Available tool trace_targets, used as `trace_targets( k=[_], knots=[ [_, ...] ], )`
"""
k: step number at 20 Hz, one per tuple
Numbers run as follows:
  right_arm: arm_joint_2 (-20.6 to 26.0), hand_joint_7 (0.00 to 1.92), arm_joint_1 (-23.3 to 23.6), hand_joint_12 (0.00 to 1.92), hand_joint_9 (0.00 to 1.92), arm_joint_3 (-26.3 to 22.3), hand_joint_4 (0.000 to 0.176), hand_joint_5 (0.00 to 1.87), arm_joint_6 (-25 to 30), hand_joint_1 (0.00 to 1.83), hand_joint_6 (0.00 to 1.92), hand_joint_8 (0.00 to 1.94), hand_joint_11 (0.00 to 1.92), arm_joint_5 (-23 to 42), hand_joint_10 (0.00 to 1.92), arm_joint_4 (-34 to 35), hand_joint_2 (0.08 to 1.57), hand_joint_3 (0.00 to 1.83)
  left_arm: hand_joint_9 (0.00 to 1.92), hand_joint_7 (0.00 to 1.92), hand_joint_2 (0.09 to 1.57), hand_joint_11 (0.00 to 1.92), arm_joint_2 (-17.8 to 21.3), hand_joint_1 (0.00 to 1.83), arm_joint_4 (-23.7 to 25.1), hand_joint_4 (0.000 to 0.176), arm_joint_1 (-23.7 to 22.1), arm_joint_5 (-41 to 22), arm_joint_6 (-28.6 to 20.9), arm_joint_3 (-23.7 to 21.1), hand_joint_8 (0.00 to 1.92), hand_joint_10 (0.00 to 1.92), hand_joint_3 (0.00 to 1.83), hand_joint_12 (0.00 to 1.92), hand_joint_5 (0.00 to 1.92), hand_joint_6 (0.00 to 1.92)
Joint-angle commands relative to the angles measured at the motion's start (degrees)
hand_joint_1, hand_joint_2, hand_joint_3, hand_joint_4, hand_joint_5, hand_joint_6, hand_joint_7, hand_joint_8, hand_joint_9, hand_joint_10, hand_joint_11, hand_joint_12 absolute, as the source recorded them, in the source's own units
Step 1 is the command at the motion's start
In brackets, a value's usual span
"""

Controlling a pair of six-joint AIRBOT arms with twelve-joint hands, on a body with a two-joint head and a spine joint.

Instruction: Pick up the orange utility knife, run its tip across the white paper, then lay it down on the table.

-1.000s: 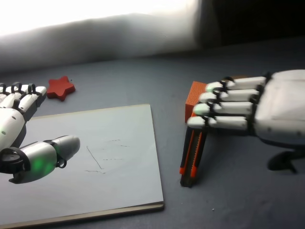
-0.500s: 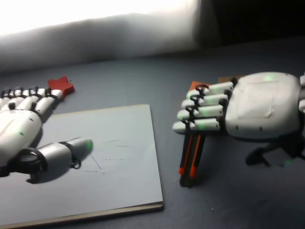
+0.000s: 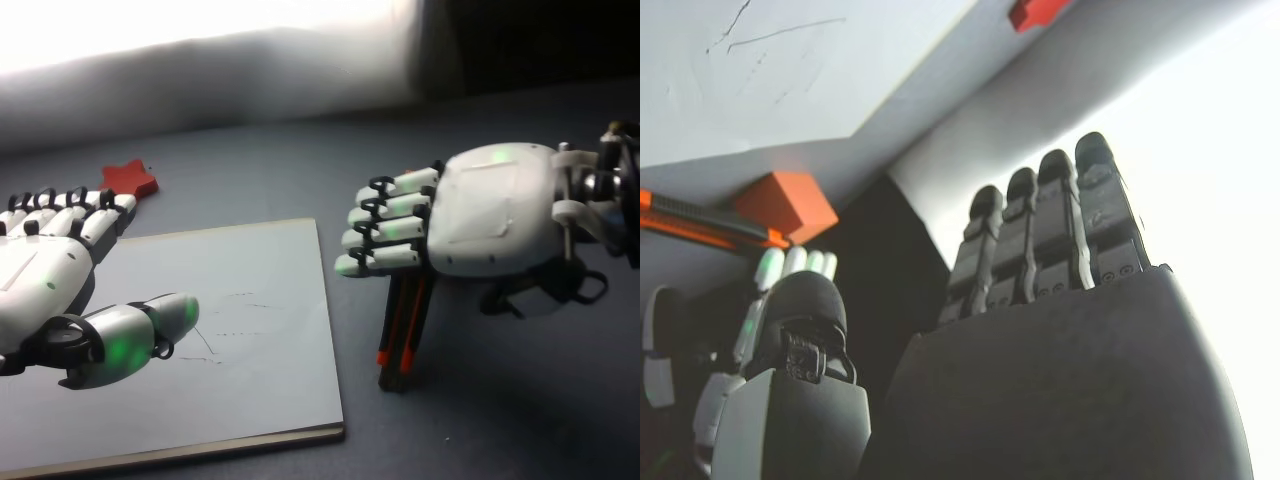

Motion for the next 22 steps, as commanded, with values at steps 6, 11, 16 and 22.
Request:
trace_targets(
  k=[6, 11, 16, 22],
  knots=[
    [-4.4, 0.0, 0.0, 0.0, 0.0, 3.8, 0.0, 0.0, 1.9, 1.15, 0.0, 0.0, 0.0, -1.7, 0.0, 0.3, 1.07, 0.11, 0.0, 0.0, 1.25, 0.0, 0.1, 0.0, 3.1, 0.0, 1.3, -4.9, -1.4, 1.1, 0.0, 0.0, 0.0, 0.0, 0.0, 0.0],
    [-6.8, 0.0, -1.1, 0.0, 0.0, 5.0, 0.0, 0.0, 1.9, 1.17, 0.0, 0.0, 0.0, -2.6, 0.0, -0.7, 1.03, 0.1, 0.0, 0.0, 1.24, 0.0, 0.1, 0.0, 2.6, 0.0, 1.6, -4.9, -1.8, 1.3, 0.0, 0.0, 0.0, 0.0, 0.0, 0.0],
    [-8.9, 0.0, -1.8, 0.0, 0.0, 7.6, 0.0, 0.0, 1.9, 1.19, 0.0, 0.0, 0.0, -2.1, 0.0, -3.2, 1.03, 0.1, 0.0, 0.0, 1.24, 0.0, 0.1, 0.0, 2.2, 0.0, 1.7, -5.2, -1.8, 1.5, 0.0, 0.0, 0.0, 0.0, 0.0, 0.0],
    [-10.3, 0.0, -3.1, 0.0, 0.0, 9.4, 0.0, 0.0, 2.1, 1.2, 0.0, 0.0, 0.0, -2.3, 0.0, -3.3, 1.04, 0.11, 0.0, 0.0, 1.24, 0.0, 0.1, 0.0, 2.2, 0.0, 1.7, -5.2, -1.8, 1.5, 0.0, 0.0, 0.0, 0.0, 0.0, 0.0]
  ],
)
